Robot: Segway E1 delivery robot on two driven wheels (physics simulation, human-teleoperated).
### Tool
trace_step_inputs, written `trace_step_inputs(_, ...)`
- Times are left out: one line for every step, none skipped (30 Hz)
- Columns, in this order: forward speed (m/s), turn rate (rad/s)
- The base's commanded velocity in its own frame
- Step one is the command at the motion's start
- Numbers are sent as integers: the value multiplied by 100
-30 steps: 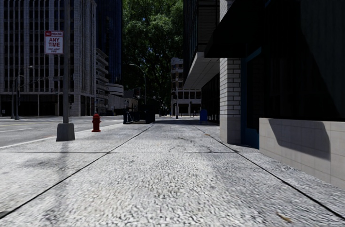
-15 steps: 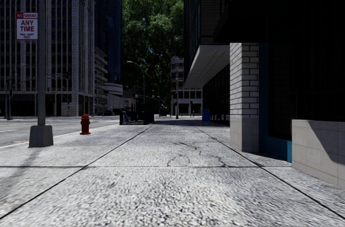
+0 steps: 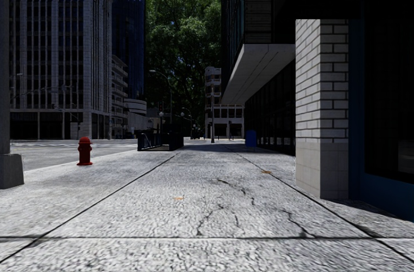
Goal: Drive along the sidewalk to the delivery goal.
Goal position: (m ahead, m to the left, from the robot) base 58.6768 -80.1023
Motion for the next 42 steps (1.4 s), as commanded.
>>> trace_step_inputs(200, 0)
trace_step_inputs(200, 0)
trace_step_inputs(200, 0)
trace_step_inputs(200, 0)
trace_step_inputs(200, 0)
trace_step_inputs(200, 0)
trace_step_inputs(200, 0)
trace_step_inputs(200, 0)
trace_step_inputs(200, 0)
trace_step_inputs(200, 0)
trace_step_inputs(200, 0)
trace_step_inputs(200, 0)
trace_step_inputs(200, 0)
trace_step_inputs(200, 0)
trace_step_inputs(200, 0)
trace_step_inputs(200, 0)
trace_step_inputs(200, 0)
trace_step_inputs(200, 0)
trace_step_inputs(200, 0)
trace_step_inputs(200, 0)
trace_step_inputs(200, 0)
trace_step_inputs(200, 0)
trace_step_inputs(200, 0)
trace_step_inputs(200, 0)
trace_step_inputs(200, 0)
trace_step_inputs(200, 0)
trace_step_inputs(200, 0)
trace_step_inputs(200, 0)
trace_step_inputs(200, 0)
trace_step_inputs(200, 0)
trace_step_inputs(200, 0)
trace_step_inputs(200, 0)
trace_step_inputs(200, 0)
trace_step_inputs(200, 0)
trace_step_inputs(200, 0)
trace_step_inputs(200, 0)
trace_step_inputs(200, 0)
trace_step_inputs(200, 0)
trace_step_inputs(200, 0)
trace_step_inputs(200, 0)
trace_step_inputs(200, 0)
trace_step_inputs(200, 0)
